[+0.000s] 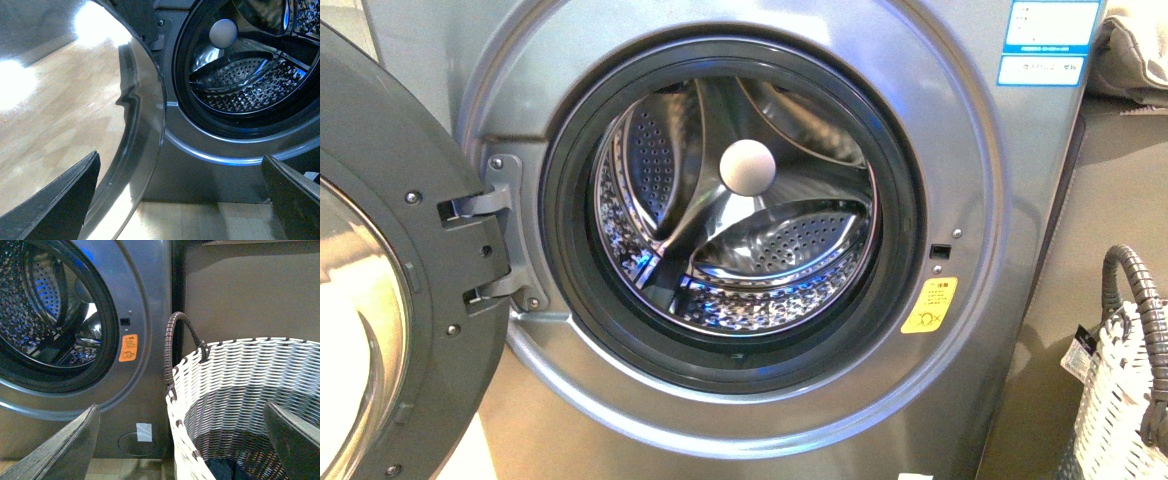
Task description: Put clothes into washing machine
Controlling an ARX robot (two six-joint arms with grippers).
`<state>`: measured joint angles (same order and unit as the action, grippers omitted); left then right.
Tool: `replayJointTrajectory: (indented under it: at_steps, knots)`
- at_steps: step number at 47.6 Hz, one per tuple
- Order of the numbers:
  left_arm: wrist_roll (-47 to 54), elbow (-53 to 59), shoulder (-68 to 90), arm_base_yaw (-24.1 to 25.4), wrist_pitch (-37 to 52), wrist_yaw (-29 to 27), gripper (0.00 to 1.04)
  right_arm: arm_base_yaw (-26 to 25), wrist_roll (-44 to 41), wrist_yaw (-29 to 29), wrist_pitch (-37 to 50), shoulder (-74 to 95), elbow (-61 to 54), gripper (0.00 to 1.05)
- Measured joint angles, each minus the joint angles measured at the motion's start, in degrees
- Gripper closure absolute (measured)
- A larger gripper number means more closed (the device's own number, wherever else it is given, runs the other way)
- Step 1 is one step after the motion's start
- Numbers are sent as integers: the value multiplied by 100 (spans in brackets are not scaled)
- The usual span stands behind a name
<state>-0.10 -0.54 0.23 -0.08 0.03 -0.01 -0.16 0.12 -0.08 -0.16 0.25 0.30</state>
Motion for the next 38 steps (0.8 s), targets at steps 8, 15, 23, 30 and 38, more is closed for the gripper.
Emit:
replayJointTrajectory:
  at_steps: [8,15,23,30,38]
  knots:
    - [-2,2,0,2,0,0,6,0,0,0,0,0,0,7]
    - [0,2,0,2,0,0,6,0,0,0,0,0,0,7]
    - [0,2,0,0,0,0,6,0,0,0,0,0,0,7]
    - [0,2,0,2,0,0,6,0,0,-2,0,0,0,7]
    - [0,2,0,2,0,0,6,0,0,0,0,0,0,7]
